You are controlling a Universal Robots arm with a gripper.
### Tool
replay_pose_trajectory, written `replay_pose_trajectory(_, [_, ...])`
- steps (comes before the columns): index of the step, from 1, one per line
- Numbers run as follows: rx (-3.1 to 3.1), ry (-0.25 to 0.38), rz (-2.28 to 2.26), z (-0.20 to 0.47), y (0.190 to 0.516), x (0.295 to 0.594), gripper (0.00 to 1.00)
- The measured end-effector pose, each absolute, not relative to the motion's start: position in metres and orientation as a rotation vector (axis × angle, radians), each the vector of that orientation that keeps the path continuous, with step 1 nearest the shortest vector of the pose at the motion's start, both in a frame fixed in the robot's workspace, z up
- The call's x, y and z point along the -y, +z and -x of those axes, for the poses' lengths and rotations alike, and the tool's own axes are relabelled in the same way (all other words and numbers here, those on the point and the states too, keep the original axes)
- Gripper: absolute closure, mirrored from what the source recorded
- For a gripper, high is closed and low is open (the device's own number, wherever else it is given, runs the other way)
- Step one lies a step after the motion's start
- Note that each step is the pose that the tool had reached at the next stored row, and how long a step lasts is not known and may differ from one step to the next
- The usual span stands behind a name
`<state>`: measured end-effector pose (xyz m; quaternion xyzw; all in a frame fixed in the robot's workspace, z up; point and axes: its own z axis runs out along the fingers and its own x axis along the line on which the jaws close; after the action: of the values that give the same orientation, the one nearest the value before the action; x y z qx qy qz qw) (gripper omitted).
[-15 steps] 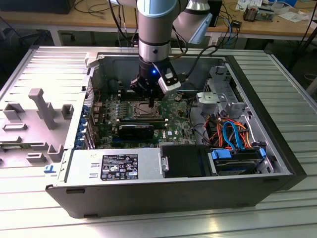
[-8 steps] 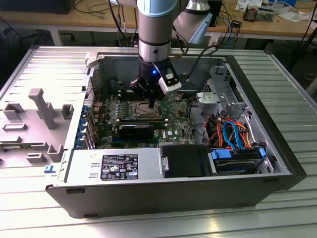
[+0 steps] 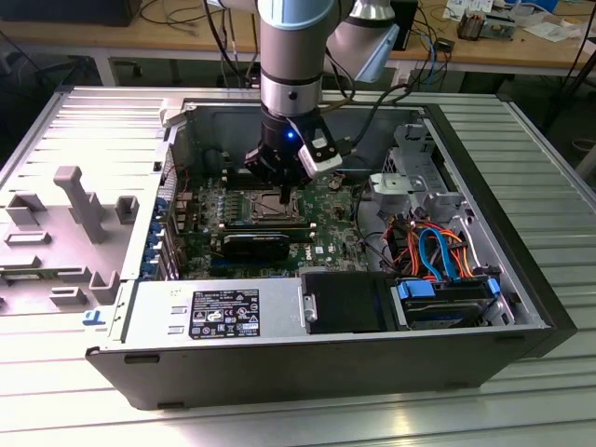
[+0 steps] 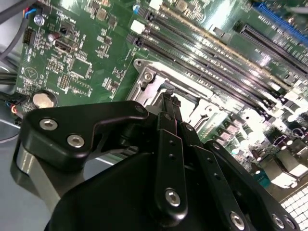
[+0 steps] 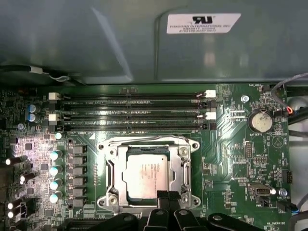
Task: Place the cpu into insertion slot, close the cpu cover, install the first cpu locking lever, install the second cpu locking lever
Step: 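Install the second cpu locking lever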
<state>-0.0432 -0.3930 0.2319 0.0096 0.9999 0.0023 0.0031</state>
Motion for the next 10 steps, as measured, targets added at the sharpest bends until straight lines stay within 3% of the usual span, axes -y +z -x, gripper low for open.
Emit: replay_pose_trajectory(10, [-3.135, -0.011, -0.030, 0.0432, 0.2393, 0.4021, 0.89])
